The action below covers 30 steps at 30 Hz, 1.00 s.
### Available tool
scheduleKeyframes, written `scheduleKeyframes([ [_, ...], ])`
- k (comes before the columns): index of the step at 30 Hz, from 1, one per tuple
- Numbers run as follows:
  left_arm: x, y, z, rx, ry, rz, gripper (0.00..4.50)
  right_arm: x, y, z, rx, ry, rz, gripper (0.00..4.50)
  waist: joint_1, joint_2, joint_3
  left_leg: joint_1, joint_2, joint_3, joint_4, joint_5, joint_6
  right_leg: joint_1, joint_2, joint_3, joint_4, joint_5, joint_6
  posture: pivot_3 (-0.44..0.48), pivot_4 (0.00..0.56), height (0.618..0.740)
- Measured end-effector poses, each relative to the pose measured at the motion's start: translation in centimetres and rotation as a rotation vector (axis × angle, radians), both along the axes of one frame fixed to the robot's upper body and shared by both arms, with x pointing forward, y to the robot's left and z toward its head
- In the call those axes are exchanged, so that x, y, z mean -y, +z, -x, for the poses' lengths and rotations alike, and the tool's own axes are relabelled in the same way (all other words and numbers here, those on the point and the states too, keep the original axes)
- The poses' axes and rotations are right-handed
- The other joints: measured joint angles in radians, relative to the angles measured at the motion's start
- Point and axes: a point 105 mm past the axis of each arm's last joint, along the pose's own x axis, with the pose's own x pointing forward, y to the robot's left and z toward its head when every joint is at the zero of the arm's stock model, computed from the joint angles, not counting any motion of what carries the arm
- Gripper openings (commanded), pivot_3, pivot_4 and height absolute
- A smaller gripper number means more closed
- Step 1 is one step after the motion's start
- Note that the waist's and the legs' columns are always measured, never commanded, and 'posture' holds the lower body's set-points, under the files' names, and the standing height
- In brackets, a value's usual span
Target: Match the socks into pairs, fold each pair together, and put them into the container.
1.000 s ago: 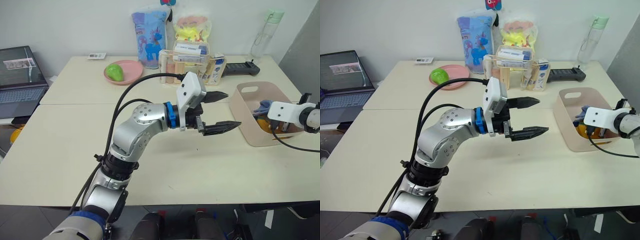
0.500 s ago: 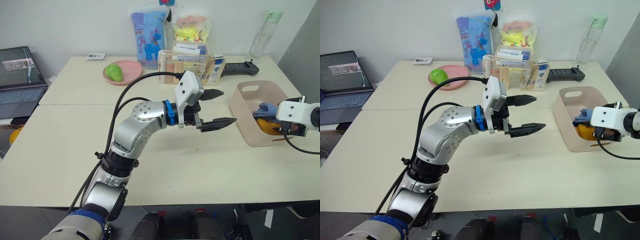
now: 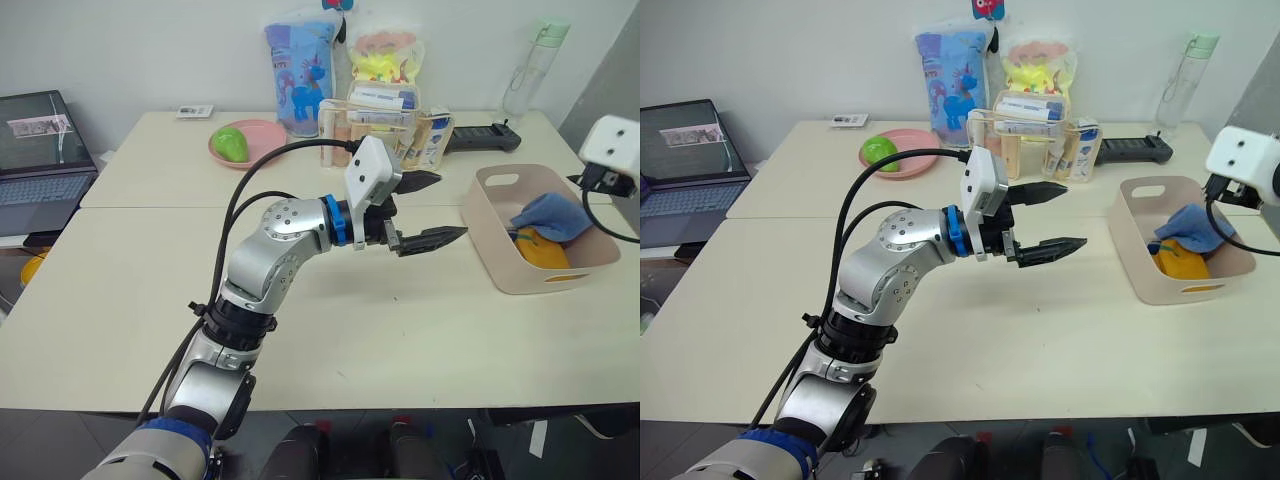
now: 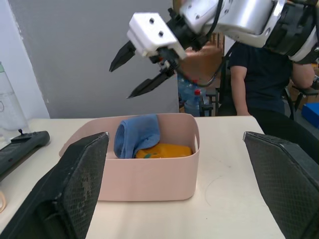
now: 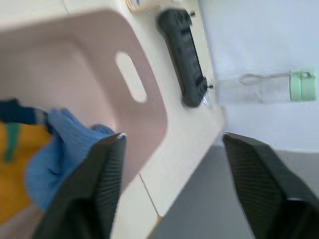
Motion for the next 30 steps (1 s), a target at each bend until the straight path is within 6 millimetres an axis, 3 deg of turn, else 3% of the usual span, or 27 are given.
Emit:
scheduleKeyframes([
  [3, 0.2, 0.0, 0.1, -0.002, -0.005, 0.004, 4.50, 0.4, -3.3, -0.8, -0.055, -0.005, 0.026, 1.13, -0.001, 0.000, 0.000, 0.000, 0.000, 0.001, 0.000, 0.000, 0.000, 0.000, 0.000, 0.000, 0.000, 0.000, 0.000, 0.000, 0.150, 0.740],
  [6, 0.2, 0.0, 0.1, -0.001, -0.004, 0.002, 4.50, 0.7, -4.4, -0.9, -0.071, 0.003, 0.037, 0.03, -0.002, 0.001, 0.000, 0.000, 0.000, 0.000, 0.000, 0.000, 0.000, -0.001, 0.000, 0.000, 0.000, 0.000, 0.000, 0.000, 0.150, 0.740],
  [20, 0.0, -0.2, 0.2, 0.004, 0.004, -0.009, 4.50, 1.6, -2.4, -2.3, 0.051, -0.049, 0.094, 0.03, -0.002, 0.001, 0.000, 0.000, 0.000, 0.001, 0.000, 0.000, 0.000, -0.001, 0.000, 0.001, 0.000, 0.000, 0.000, 0.000, 0.150, 0.740],
  [30, -0.1, -0.1, 0.2, 0.012, 0.007, -0.015, 4.50, 0.9, -6.0, -1.8, -0.157, 0.002, 0.083, 0.03, -0.003, 0.001, 0.000, 0.000, 0.000, 0.001, 0.000, 0.000, 0.000, -0.001, 0.000, 0.001, 0.000, 0.000, 0.000, 0.000, 0.150, 0.740],
])
